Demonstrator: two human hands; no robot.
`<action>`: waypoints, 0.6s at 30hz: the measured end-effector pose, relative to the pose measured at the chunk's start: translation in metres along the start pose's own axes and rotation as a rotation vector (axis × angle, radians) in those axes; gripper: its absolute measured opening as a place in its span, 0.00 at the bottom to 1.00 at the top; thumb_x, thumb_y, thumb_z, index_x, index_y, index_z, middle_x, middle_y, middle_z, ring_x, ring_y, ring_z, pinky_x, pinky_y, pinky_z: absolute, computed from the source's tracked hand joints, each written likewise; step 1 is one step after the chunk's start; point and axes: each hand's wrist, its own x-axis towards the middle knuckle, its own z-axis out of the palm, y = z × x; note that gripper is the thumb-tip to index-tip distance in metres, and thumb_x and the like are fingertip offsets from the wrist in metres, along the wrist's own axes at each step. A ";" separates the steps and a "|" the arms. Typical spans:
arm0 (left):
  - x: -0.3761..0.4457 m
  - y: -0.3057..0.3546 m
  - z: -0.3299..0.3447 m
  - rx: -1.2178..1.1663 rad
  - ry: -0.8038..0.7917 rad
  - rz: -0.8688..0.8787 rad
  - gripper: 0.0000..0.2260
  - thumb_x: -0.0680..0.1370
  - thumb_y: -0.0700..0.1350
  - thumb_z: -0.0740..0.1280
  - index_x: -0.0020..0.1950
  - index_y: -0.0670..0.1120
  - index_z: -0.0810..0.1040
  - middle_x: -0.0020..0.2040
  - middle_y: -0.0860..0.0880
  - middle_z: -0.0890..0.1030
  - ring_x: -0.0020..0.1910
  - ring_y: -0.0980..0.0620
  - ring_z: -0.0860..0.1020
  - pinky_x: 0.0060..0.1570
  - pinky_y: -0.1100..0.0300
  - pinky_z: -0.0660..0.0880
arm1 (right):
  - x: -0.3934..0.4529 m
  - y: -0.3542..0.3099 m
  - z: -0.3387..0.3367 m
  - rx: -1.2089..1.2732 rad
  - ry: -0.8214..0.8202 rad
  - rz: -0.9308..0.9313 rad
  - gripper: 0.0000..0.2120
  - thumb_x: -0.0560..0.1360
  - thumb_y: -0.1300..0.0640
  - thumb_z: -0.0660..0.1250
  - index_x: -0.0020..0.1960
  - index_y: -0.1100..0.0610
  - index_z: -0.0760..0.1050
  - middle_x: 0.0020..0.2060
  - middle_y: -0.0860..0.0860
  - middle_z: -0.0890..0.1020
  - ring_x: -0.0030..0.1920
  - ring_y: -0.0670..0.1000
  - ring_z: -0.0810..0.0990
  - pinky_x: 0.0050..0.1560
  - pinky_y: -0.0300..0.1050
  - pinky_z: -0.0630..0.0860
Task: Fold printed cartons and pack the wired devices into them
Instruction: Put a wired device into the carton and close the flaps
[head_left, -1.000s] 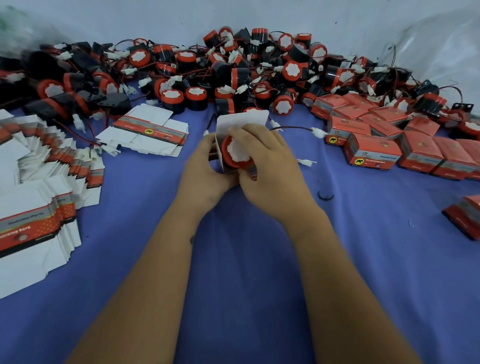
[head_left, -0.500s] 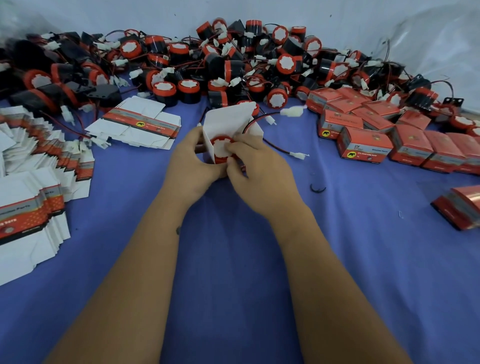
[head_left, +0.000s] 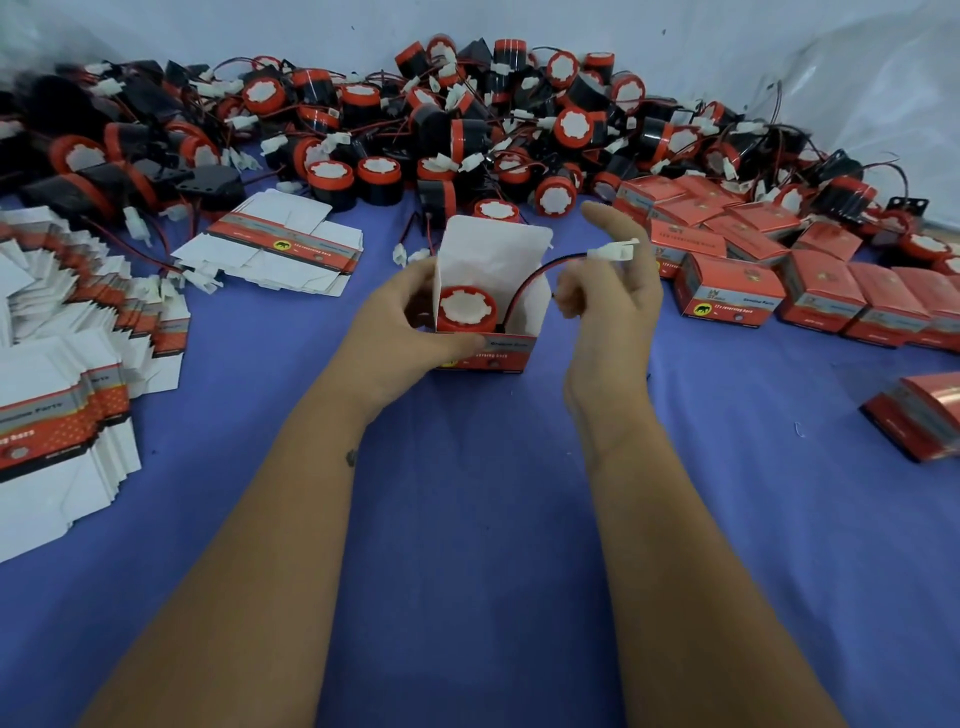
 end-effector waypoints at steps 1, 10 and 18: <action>0.001 -0.001 0.000 0.012 0.004 -0.003 0.26 0.70 0.41 0.78 0.66 0.52 0.75 0.58 0.56 0.83 0.58 0.57 0.80 0.61 0.54 0.77 | 0.000 0.000 -0.001 0.034 -0.031 -0.002 0.17 0.71 0.65 0.57 0.53 0.55 0.80 0.28 0.50 0.75 0.33 0.49 0.69 0.36 0.38 0.70; 0.003 -0.005 0.000 0.038 -0.036 -0.004 0.28 0.74 0.42 0.76 0.71 0.54 0.71 0.60 0.59 0.80 0.56 0.64 0.79 0.49 0.71 0.76 | 0.000 -0.013 0.003 -0.183 -0.328 0.016 0.14 0.81 0.57 0.61 0.45 0.58 0.84 0.35 0.46 0.82 0.44 0.44 0.80 0.49 0.34 0.75; 0.003 -0.005 -0.003 0.035 -0.074 -0.040 0.28 0.75 0.38 0.73 0.72 0.54 0.71 0.62 0.55 0.80 0.63 0.57 0.77 0.63 0.54 0.76 | 0.000 0.002 0.002 -0.709 -0.185 -0.216 0.06 0.75 0.57 0.71 0.49 0.51 0.74 0.40 0.37 0.76 0.52 0.47 0.75 0.60 0.54 0.70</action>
